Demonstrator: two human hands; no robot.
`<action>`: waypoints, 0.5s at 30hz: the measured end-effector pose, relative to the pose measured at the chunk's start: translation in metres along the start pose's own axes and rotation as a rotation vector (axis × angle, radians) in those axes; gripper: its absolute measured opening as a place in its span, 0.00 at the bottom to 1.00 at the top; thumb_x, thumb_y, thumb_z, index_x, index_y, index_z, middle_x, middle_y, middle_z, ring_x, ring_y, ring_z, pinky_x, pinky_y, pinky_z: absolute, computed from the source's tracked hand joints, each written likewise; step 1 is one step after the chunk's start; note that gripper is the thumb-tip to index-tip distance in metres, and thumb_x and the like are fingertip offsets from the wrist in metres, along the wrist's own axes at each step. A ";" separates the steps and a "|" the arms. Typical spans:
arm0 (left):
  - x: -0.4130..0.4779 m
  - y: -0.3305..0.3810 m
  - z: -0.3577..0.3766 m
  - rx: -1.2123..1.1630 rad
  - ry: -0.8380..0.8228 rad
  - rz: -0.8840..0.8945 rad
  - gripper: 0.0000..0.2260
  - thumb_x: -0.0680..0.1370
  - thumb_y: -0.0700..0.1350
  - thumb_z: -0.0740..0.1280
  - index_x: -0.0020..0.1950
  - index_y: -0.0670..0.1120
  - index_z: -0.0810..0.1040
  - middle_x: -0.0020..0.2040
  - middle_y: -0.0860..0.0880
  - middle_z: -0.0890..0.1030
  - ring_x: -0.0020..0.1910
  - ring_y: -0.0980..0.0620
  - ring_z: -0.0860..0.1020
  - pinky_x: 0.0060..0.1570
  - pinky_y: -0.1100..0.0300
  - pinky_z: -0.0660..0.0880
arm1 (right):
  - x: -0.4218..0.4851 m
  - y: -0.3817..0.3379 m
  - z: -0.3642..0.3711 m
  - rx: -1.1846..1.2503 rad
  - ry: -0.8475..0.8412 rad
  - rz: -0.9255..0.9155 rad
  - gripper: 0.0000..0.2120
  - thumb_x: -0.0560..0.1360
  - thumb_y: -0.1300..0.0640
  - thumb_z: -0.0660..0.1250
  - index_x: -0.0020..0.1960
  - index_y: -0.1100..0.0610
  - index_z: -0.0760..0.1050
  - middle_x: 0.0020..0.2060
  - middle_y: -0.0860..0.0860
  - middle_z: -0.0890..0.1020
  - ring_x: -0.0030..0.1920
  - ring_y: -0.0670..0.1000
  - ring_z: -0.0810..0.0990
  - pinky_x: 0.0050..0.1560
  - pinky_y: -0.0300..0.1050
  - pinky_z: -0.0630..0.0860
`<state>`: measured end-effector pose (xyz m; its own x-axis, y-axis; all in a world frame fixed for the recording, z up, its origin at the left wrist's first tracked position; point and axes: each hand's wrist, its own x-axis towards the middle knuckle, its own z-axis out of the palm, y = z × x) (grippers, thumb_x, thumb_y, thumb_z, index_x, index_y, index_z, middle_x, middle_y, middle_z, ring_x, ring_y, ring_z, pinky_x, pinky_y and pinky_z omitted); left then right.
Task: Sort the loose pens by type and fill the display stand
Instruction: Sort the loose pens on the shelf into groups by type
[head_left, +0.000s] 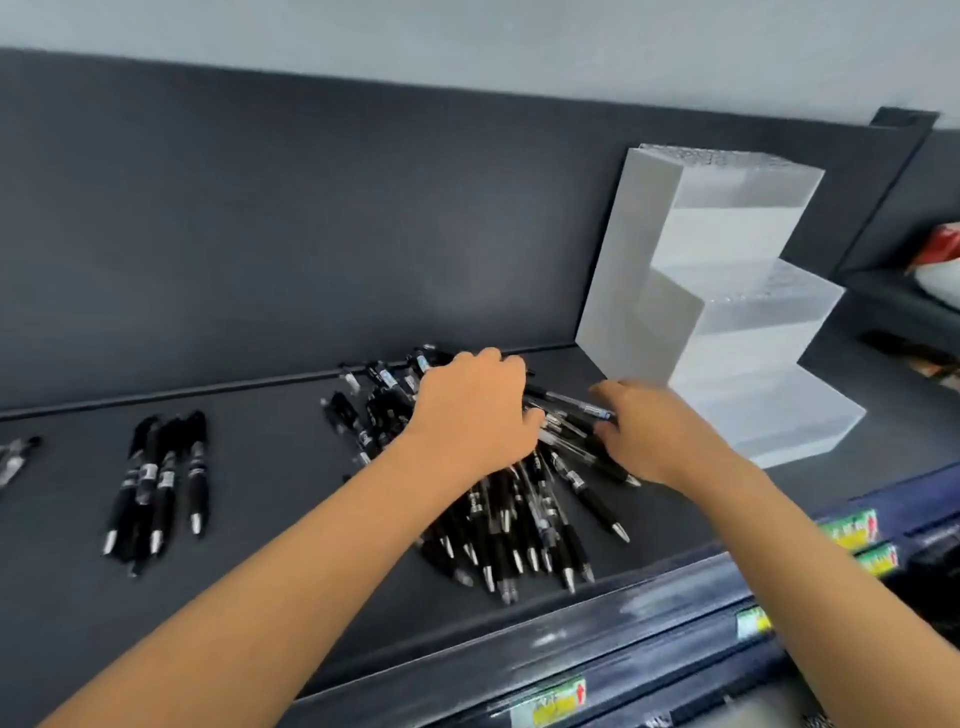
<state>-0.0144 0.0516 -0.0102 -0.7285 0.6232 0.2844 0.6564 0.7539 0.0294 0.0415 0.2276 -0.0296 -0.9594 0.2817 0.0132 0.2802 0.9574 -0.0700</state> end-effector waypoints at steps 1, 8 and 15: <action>0.009 0.012 0.006 0.002 -0.003 -0.039 0.20 0.79 0.58 0.59 0.63 0.46 0.72 0.57 0.48 0.76 0.57 0.47 0.75 0.42 0.55 0.68 | 0.008 0.012 0.001 -0.010 -0.028 -0.036 0.16 0.78 0.55 0.60 0.64 0.60 0.70 0.60 0.58 0.77 0.59 0.61 0.75 0.58 0.54 0.73; 0.032 0.048 0.021 0.011 -0.030 -0.275 0.17 0.78 0.56 0.61 0.59 0.46 0.74 0.56 0.49 0.77 0.57 0.47 0.76 0.45 0.54 0.70 | 0.038 0.035 0.003 -0.005 -0.242 -0.246 0.22 0.75 0.42 0.64 0.61 0.57 0.70 0.55 0.55 0.74 0.53 0.56 0.75 0.48 0.46 0.70; 0.023 0.046 0.017 0.059 -0.029 -0.359 0.15 0.78 0.55 0.62 0.58 0.47 0.75 0.54 0.50 0.78 0.54 0.48 0.77 0.42 0.57 0.68 | 0.046 0.020 0.000 -0.024 -0.343 -0.293 0.15 0.75 0.46 0.63 0.37 0.55 0.65 0.36 0.50 0.72 0.42 0.54 0.75 0.37 0.43 0.69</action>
<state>-0.0047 0.1043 -0.0183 -0.9161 0.3220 0.2390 0.3465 0.9357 0.0672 0.0029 0.2594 -0.0306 -0.9525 -0.0347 -0.3024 -0.0080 0.9960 -0.0892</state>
